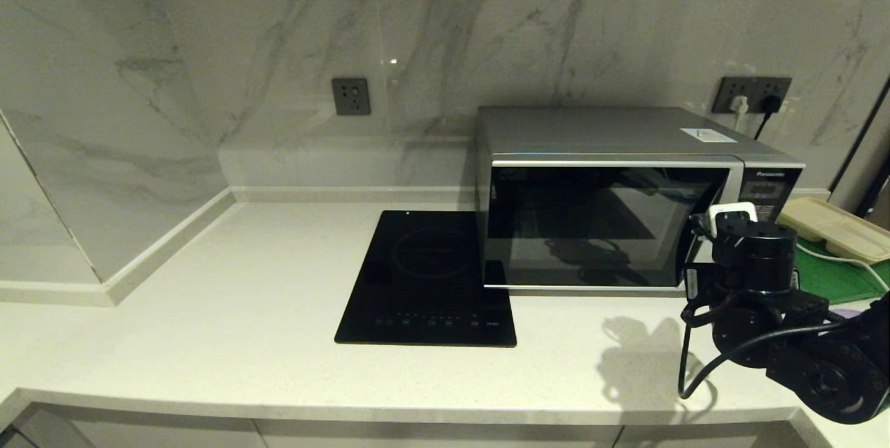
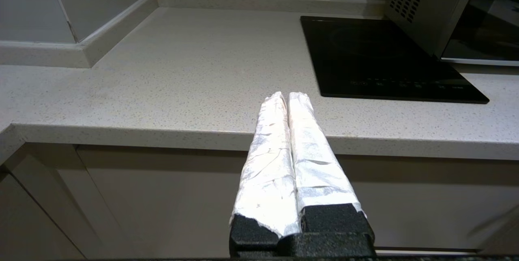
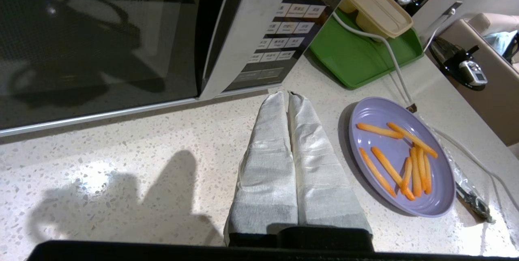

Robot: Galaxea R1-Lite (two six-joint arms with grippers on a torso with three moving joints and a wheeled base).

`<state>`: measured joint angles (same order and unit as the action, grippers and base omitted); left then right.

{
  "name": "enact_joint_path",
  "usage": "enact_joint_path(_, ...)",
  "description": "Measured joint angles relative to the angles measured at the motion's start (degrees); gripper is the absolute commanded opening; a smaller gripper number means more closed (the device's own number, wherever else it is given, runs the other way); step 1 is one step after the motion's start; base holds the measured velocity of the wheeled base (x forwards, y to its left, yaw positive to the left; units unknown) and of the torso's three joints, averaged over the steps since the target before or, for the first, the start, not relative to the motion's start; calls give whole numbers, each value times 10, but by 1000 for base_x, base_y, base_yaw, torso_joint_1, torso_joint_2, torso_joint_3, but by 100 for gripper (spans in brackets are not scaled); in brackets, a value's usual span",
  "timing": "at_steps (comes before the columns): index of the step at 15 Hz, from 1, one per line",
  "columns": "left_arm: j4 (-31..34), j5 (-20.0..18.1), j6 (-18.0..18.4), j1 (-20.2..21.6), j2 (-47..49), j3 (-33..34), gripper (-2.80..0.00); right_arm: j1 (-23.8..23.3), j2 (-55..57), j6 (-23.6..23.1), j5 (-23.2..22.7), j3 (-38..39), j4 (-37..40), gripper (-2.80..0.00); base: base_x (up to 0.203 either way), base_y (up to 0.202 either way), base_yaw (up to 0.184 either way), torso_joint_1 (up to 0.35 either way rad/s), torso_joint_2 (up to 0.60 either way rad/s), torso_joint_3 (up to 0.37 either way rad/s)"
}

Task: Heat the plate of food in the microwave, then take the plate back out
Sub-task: Open the microwave oven

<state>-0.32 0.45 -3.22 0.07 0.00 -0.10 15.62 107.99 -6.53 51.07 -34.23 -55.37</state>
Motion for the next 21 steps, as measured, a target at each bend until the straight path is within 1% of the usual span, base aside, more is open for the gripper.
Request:
enact_joint_path(3,0,0,0,0,0,0,-280,1,2,2,3,-7,1,0,0,0,0,0,0,0)
enact_joint_path(4,0,0,0,0,0,0,-280,0,10,5,10,-18,0,0,0,0,0,0,0,0)
enact_joint_path(5,0,0,0,0,0,0,-280,-1,20,8,27,-33,0,0,0,0,0,0,0,0)
enact_joint_path(7,0,0,0,0,0,0,-280,-2,51,18,83,-72,-4,0,0,0,0,0,0,0)
enact_joint_path(9,0,0,0,0,0,0,-280,-2,87,41,164,-123,-10,0,0,0,0,0,0,0)
enact_joint_path(10,0,0,0,0,0,0,-280,-1,102,49,191,-137,-10,0,0,0,0,0,0,0)
enact_joint_path(11,0,0,0,0,0,0,-280,-1,115,52,200,-146,-10,0,0,0,0,0,0,0)
enact_joint_path(15,0,0,0,0,0,0,-280,-1,145,68,201,-157,-12,0,0,0,0,0,0,0)
enact_joint_path(21,0,0,0,0,0,0,-280,-2,189,141,200,-161,-20,0,0,0,0,0,0,0)
